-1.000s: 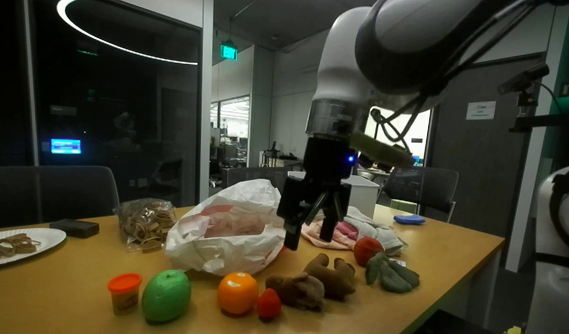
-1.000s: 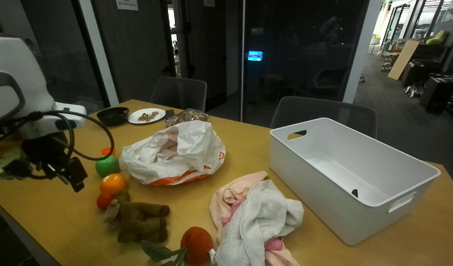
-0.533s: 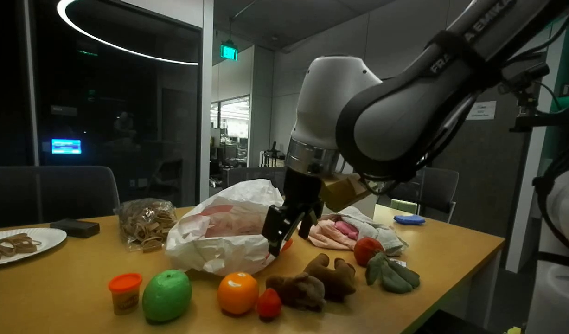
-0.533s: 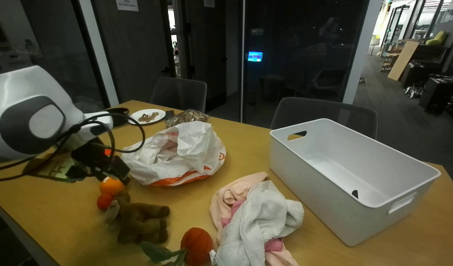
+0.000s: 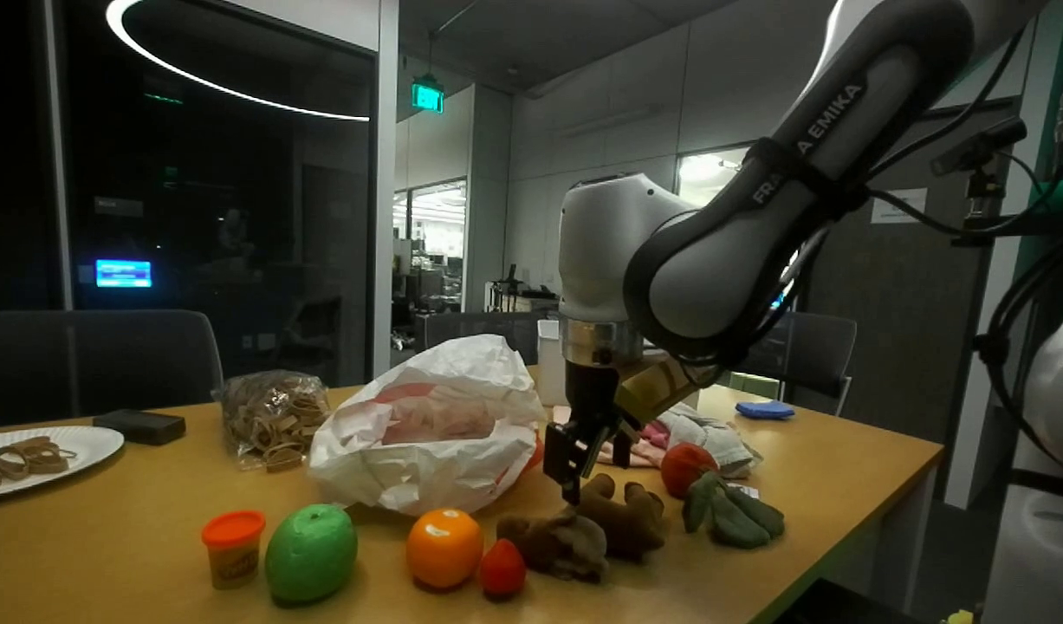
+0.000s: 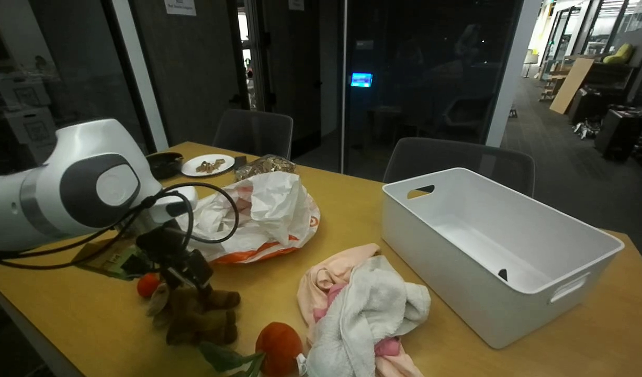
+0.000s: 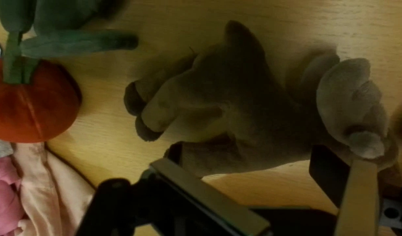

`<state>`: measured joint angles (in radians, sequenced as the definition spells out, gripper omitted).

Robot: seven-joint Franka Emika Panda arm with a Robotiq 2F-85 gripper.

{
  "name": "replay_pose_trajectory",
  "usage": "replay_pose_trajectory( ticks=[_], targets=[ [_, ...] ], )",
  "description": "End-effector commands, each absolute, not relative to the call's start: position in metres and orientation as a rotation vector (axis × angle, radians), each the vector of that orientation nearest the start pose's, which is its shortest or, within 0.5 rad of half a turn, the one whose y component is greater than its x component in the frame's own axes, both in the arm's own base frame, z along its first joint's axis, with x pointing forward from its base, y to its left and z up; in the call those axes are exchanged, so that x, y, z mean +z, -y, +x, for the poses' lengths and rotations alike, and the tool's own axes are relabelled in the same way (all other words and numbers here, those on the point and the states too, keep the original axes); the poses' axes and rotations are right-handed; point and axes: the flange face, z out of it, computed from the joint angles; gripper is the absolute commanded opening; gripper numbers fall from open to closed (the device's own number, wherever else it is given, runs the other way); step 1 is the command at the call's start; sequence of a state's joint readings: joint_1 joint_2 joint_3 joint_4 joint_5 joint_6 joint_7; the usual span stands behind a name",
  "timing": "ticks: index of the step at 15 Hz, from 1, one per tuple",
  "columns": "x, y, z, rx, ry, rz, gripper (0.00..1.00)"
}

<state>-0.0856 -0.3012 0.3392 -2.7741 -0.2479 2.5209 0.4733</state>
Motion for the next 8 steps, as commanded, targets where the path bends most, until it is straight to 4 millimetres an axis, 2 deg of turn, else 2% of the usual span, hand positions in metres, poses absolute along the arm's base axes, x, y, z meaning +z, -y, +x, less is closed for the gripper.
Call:
replay_pose_trajectory(
  ticks=[1,5,8],
  targets=[
    [0.299,-0.089,0.370,-0.163,-0.049,-3.350,1.00],
    [0.291,-0.083,0.376,-0.189,-0.090,-3.314,1.00],
    [0.282,-0.075,0.377,-0.130,-0.128,-3.293,1.00]
  ],
)
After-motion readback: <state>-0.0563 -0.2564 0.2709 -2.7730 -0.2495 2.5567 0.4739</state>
